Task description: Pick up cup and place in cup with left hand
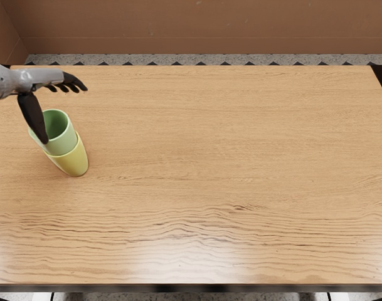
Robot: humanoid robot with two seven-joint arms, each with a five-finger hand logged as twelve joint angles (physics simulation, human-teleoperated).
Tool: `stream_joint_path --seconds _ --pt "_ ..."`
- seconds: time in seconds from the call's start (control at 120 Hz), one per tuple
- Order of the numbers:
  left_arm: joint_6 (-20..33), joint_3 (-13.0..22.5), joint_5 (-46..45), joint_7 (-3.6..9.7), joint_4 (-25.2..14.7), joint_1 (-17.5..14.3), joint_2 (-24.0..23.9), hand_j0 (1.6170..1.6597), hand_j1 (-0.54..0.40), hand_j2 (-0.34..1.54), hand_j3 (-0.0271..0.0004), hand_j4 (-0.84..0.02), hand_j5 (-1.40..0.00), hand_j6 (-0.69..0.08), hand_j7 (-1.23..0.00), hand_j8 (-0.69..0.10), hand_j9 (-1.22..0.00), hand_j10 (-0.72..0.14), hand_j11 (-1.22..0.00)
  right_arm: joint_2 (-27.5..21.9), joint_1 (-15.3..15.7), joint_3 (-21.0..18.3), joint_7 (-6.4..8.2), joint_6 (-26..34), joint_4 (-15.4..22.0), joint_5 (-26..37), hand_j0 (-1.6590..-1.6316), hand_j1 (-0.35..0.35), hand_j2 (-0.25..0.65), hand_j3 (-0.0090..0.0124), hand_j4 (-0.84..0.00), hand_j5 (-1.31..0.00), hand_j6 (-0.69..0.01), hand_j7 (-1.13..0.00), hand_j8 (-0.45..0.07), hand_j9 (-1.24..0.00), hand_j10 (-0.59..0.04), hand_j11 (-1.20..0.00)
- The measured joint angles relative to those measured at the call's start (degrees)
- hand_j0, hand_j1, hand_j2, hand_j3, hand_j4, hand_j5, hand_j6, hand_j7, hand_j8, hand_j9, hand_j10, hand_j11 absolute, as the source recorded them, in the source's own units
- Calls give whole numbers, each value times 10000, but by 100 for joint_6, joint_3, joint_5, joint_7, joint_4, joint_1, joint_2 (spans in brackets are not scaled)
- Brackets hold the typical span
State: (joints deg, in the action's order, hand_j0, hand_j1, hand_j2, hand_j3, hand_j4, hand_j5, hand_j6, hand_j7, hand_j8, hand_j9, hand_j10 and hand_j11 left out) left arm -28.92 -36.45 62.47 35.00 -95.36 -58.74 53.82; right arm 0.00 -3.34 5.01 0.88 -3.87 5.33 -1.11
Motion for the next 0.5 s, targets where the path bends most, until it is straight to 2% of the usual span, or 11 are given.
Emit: stream_joint_path --seconds 0.108,0.2,0.25,0.308,0.5 --pt "-15 -9 -500 0 3 -173 -18 16578 2201 385 0 -1225 -1555 -1172 -1559 -1111 -1545 -1139 -1542 0 0 0 0 0 0 -1 -16581 -3491 0 0 -4 -1 -6 0 -4 0 -3 0" --pt "-71 -14 -720 0 1 -212 -386 16579 2604 265 0 -857 -1071 -828 -1072 -788 -1062 -799 -1060 0 0 0 0 0 -1 -2 -16581 -3491 0 0 -5 -1 -7 0 -5 -1 -3 0" --pt "-156 -26 -995 0 1 -422 -492 16579 2759 219 0 -721 -885 -703 -886 -669 -877 -673 -875 0 0 0 0 0 -1 -1 -16581 -3491 0 0 -4 -1 -6 0 -4 0 -3 0" --pt "-323 -49 -1562 0 0 -600 -486 16580 2893 173 0 -586 -718 -574 -718 -548 -711 -549 -710 0 0 -1 0 0 0 -2 -16581 -3491 0 0 -4 -1 -5 0 -4 0 -2 0" --pt "-564 -107 -4126 0 17 -606 -400 16580 3141 92 0 -344 -413 -344 -412 -332 -408 -326 -407 0 0 0 0 0 -1 -1 -16581 -3491 0 0 -4 -1 -6 0 -4 0 -3 0"
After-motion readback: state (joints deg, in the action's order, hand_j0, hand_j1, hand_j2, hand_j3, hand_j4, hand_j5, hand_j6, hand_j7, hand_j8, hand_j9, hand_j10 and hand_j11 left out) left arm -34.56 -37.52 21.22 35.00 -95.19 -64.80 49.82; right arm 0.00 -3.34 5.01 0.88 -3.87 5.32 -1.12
